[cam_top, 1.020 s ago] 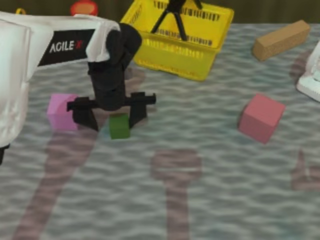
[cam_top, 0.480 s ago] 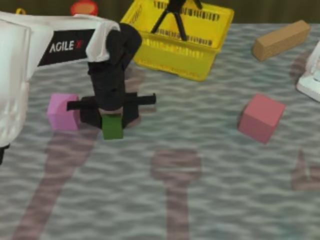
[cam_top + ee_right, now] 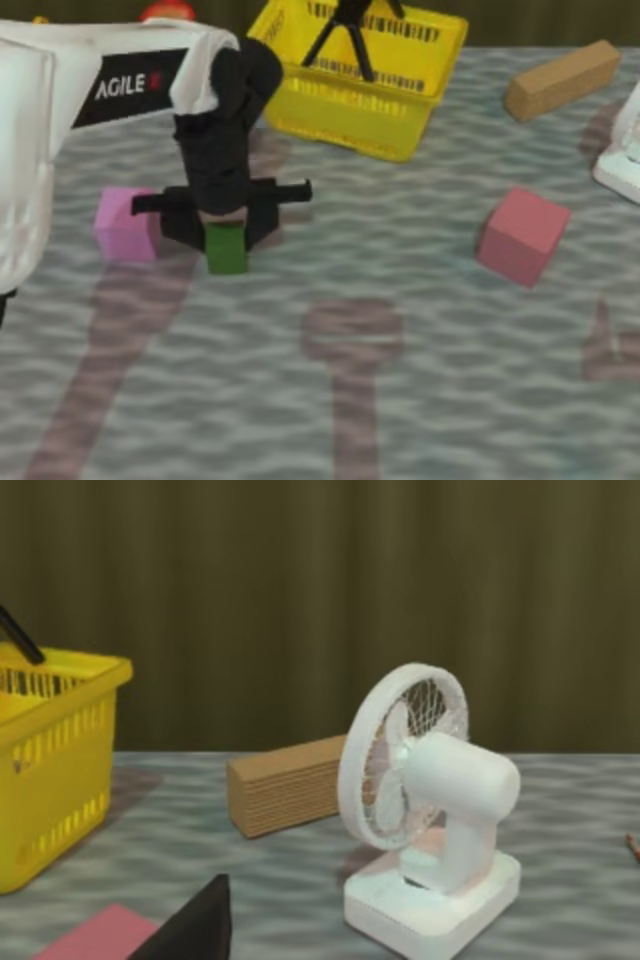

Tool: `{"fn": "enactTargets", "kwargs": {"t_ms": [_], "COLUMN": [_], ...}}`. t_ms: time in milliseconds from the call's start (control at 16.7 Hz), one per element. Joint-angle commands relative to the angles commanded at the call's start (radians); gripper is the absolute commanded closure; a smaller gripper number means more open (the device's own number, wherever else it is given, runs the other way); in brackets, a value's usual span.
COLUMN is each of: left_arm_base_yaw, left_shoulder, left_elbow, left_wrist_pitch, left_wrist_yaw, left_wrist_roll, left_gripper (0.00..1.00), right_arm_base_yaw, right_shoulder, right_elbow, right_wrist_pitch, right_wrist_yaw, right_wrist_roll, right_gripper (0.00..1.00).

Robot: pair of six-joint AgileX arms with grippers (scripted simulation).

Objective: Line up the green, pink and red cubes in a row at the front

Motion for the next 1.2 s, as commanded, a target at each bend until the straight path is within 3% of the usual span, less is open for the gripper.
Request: {"fn": "enactTargets", "kwargs": {"t_ms": [360,720,900,1200], "left_arm_base_yaw": [0.015,-0.006,-0.104,-0.39], "left_shoulder": [-0.062,-0.059,-0.043,-0.018], "left_elbow": [0.118,0.129,0.164,0.236], "left_wrist_pitch": [-0.182,-0.192,-0.217,-0.279], "left_wrist_yaw": [-0.001,-0.001,-0.003,-0.007], "left_wrist_roll": [-0.001,-0.014,-0.106,-0.344], "left_gripper": [1.0,1.0,1.0,1.0], "right_arm_base_yaw": [0.0,0.0,0.0,0.0], "right_shoulder": [0.0,0.0,0.0,0.0], "right_elbow": [0.0,0.0,0.0,0.0], "right_wrist_pitch": [0.0,0.0,0.0,0.0], "right_wrist_yaw": [0.0,0.0,0.0,0.0], "right_wrist_roll": [0.0,0.0,0.0,0.0], "right_gripper": [0.0,0.0,0.0,0.0]}}
